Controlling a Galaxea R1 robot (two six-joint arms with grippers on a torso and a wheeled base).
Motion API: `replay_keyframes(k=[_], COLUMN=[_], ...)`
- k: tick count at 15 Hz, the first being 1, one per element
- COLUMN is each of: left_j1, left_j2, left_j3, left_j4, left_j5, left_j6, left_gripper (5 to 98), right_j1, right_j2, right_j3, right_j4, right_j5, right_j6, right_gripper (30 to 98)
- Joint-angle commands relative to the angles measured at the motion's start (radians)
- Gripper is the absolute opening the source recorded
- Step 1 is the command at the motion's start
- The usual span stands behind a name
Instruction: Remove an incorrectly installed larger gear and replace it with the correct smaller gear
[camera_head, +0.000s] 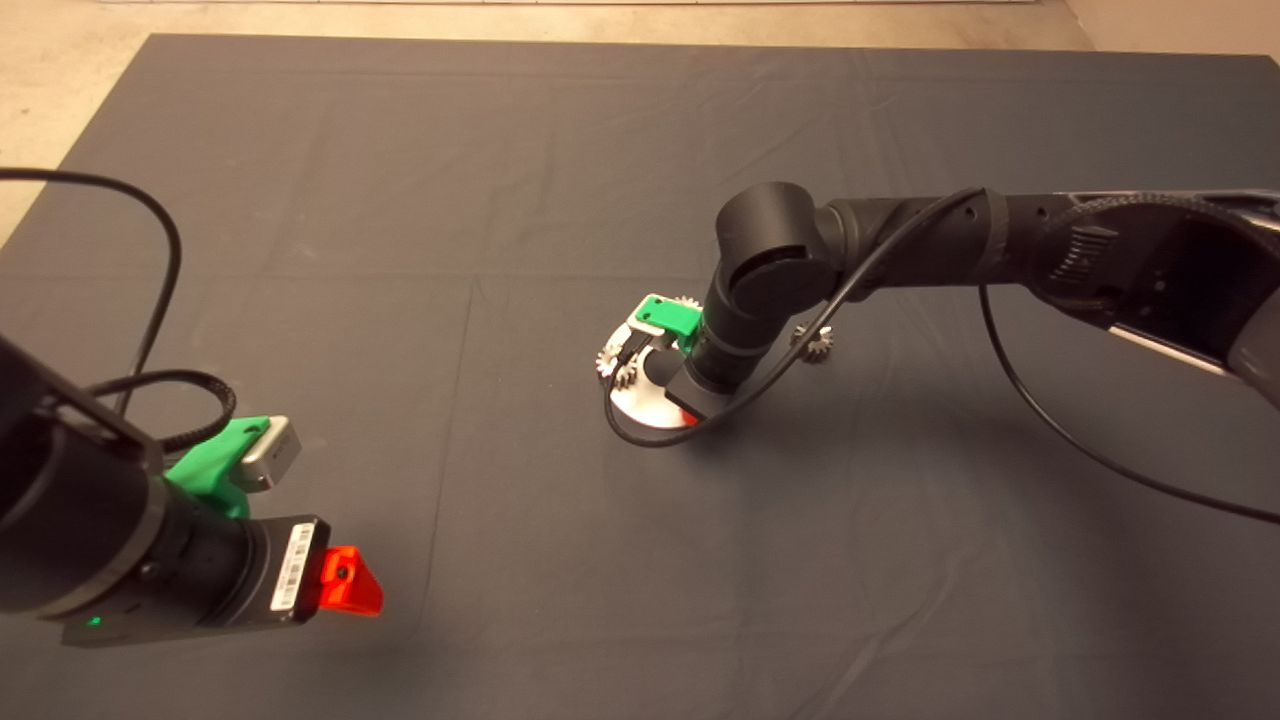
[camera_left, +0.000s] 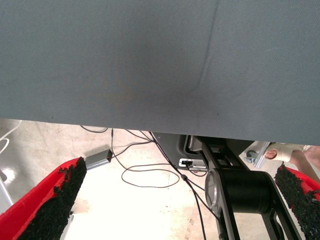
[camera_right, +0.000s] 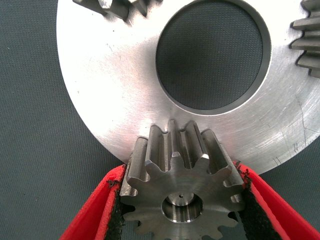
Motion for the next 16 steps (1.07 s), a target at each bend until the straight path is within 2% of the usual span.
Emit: replay_keyframes(k=[1, 11, 16], left_j1=[-0.007, -0.007, -0.007], left_j2=[-0.004, -0.004, -0.003], left_j3=[0.015, 0.015, 0.015], left_j4=[-0.023, -0.023, -0.023], left_j5=[0.129, 0.127, 0.127], left_j6=[0.005, 0.005, 0.005], left_gripper=[97.7, 97.7, 97.7], right_j1=[0.023, 0.029, 0.057], right_j2=[0.001, -0.002, -0.027], right_j3=[0.012, 0.015, 0.037], right_j4=[-0.034, -0.033, -0.033], right_j5=[-0.127, -0.127, -0.127], right_j6=[-0.004, -0.001, 0.001], right_gripper=[51.1, 50.2, 50.2])
